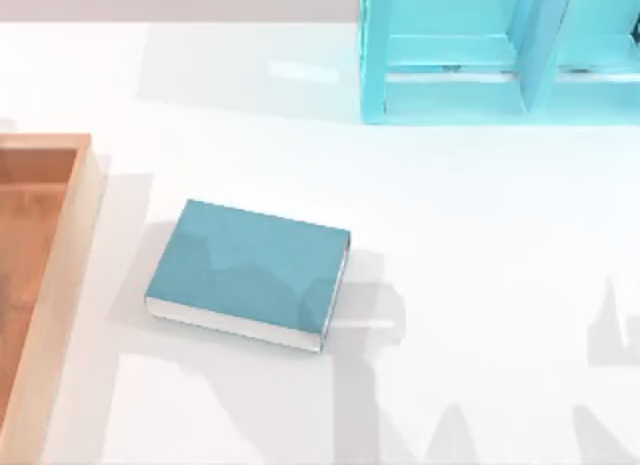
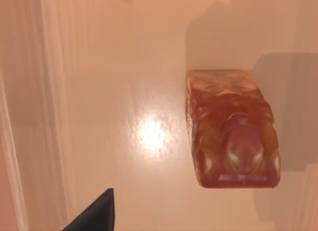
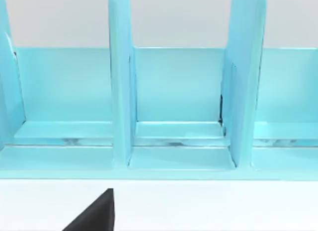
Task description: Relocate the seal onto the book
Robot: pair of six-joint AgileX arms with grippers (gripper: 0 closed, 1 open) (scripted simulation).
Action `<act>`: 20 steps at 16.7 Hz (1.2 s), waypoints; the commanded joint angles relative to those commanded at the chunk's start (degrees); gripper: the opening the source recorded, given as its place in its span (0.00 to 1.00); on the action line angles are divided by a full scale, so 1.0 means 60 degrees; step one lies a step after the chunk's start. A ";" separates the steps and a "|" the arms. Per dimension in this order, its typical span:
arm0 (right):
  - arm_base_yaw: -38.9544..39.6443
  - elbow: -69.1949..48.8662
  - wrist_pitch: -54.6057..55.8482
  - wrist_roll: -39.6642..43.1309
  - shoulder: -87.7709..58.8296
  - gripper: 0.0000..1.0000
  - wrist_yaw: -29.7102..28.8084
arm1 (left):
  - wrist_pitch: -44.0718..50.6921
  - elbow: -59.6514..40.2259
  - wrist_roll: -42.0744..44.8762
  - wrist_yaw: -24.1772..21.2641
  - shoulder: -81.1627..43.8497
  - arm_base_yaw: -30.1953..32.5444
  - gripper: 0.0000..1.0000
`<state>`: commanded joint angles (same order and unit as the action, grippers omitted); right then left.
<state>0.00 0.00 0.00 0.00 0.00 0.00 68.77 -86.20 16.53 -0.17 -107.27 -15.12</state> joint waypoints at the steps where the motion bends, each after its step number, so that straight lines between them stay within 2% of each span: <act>1: 0.0000 0.0000 0.0000 0.0000 0.0000 1.00 0.0000 | -0.0250 0.0177 0.0005 0.0000 -0.0065 -0.0001 1.00; 9: 0.0000 0.0000 0.0000 0.0000 0.0000 1.00 0.0000 | -0.2891 0.2053 0.0056 -0.0005 -0.0829 -0.0042 1.00; 15: 0.0000 0.0000 0.0000 0.0000 0.0000 1.00 0.0000 | -0.3226 0.2288 0.0062 -0.0005 -0.0925 -0.0045 1.00; 20: 0.0000 0.0000 0.0000 0.0000 0.0000 1.00 0.0000 | -0.3226 0.2288 0.0062 -0.0005 -0.0925 -0.0045 0.62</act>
<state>0.00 0.00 0.00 0.00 0.00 0.00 49.42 -72.47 16.90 -0.20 -112.82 -15.39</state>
